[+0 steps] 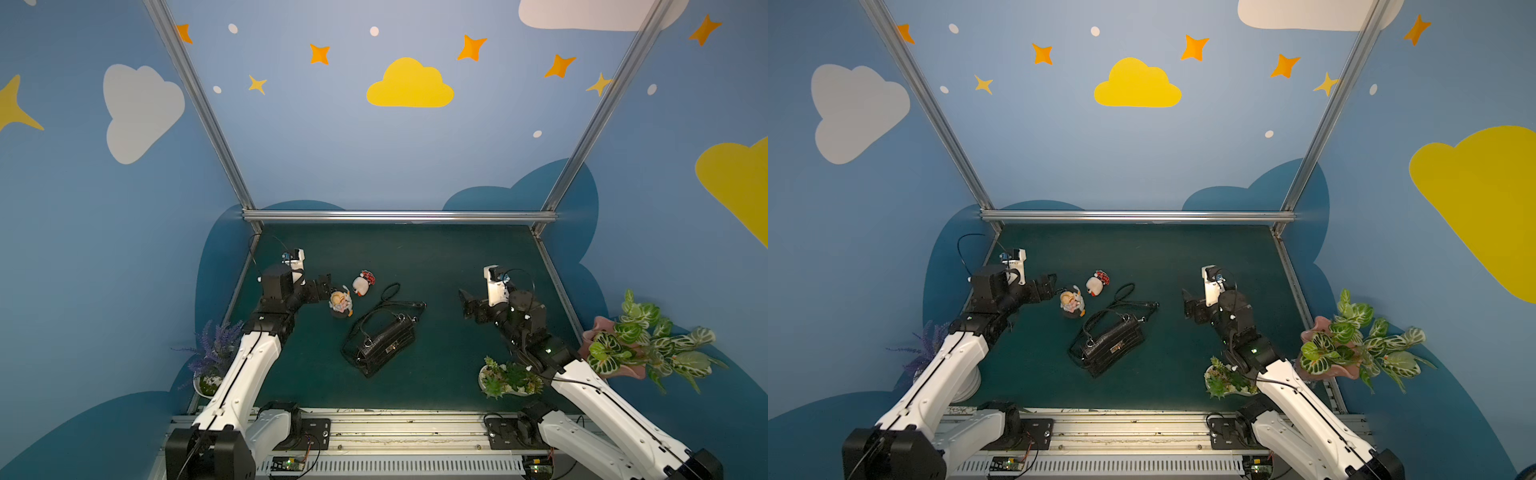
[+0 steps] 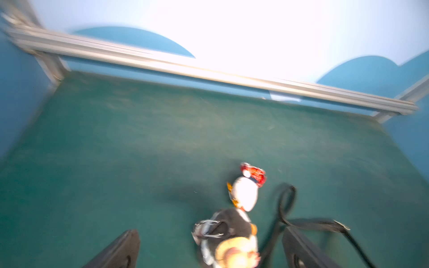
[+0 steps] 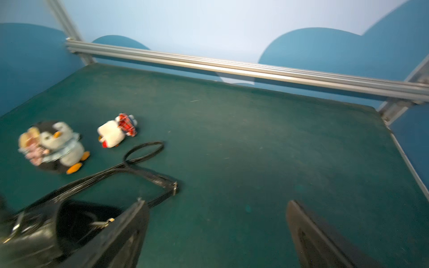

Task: Remove the decoration from the bag
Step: Reset both arms

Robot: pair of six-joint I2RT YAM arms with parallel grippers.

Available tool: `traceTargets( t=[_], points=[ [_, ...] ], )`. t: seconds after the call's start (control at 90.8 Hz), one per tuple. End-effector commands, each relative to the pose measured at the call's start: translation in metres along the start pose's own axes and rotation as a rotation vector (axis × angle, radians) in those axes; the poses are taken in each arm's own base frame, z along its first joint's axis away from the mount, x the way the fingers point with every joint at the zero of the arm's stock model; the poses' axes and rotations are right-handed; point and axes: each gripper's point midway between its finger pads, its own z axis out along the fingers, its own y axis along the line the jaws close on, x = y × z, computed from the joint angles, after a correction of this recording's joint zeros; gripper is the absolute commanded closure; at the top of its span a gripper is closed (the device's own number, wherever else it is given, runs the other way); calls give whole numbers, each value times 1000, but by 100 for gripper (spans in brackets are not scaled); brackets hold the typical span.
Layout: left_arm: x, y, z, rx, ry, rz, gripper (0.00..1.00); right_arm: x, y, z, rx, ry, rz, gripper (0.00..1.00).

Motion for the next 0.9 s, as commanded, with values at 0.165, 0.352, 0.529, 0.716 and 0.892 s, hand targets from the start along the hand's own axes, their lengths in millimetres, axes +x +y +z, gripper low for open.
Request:
traceTargets(
  t=[0.165,0.352,0.529,0.716,0.892],
  points=[
    [42,16,10,-31,-190,178,0,28,-91,5,211,63,184,2],
    [62,2,34,72,-194,259,0,54,-128,15,314,59,182,2],
    [71,-5,63,138,-161,288,0,78,-141,36,345,57,140,2],
    [83,-4,91,162,-63,279,0,90,-141,52,317,51,98,2],
    [82,1,94,128,-69,265,0,91,-144,70,307,36,32,2]
  ],
)
